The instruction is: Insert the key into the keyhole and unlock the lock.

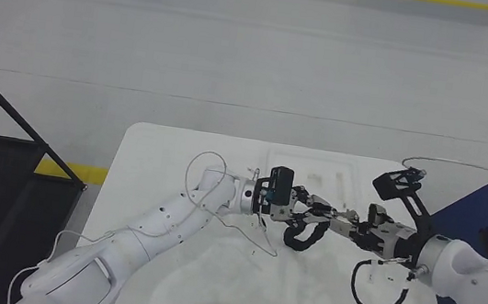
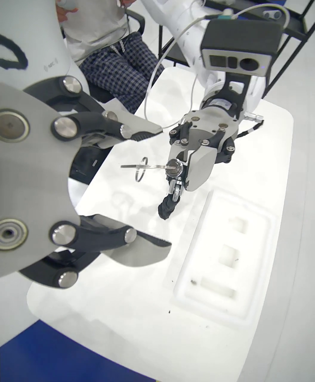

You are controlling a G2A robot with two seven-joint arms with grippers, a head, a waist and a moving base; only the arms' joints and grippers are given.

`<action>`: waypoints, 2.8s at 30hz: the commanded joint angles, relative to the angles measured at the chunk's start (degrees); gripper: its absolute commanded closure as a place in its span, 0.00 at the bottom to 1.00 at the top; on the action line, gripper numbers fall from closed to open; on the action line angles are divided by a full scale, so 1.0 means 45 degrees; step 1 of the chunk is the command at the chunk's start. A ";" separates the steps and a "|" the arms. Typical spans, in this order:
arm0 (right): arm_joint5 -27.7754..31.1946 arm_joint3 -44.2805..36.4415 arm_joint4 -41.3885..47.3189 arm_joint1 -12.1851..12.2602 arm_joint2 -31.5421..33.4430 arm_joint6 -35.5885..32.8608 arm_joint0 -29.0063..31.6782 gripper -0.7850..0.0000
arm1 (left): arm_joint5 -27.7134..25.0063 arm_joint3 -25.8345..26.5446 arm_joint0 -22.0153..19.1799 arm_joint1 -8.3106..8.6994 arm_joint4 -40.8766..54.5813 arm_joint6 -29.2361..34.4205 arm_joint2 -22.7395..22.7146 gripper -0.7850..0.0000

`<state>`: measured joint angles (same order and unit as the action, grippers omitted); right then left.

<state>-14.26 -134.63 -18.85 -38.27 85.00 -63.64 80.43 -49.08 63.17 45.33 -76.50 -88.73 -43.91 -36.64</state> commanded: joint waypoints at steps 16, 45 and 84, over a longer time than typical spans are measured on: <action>0.4036 0.0874 0.0090 0.0153 0.0711 -0.1376 0.0397 0.00 | -0.1982 0.0250 -0.0041 0.0000 0.3556 0.3297 -0.0291 1.00; 0.7815 -0.0004 -0.3915 0.0078 -0.0978 0.0164 -0.0365 0.00 | -0.1829 0.0897 0.0308 0.0073 0.6632 0.7419 -0.0414 1.00; 0.8591 0.0041 -0.4358 -0.0136 -0.2384 -0.1100 -0.2108 0.00 | -0.1982 0.0597 -0.0107 -0.0257 0.5295 0.7009 -0.0529 1.00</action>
<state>22.92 -134.45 -38.13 -38.94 74.00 -68.90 71.11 -58.00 65.83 44.87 -77.77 -64.79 -12.33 -38.93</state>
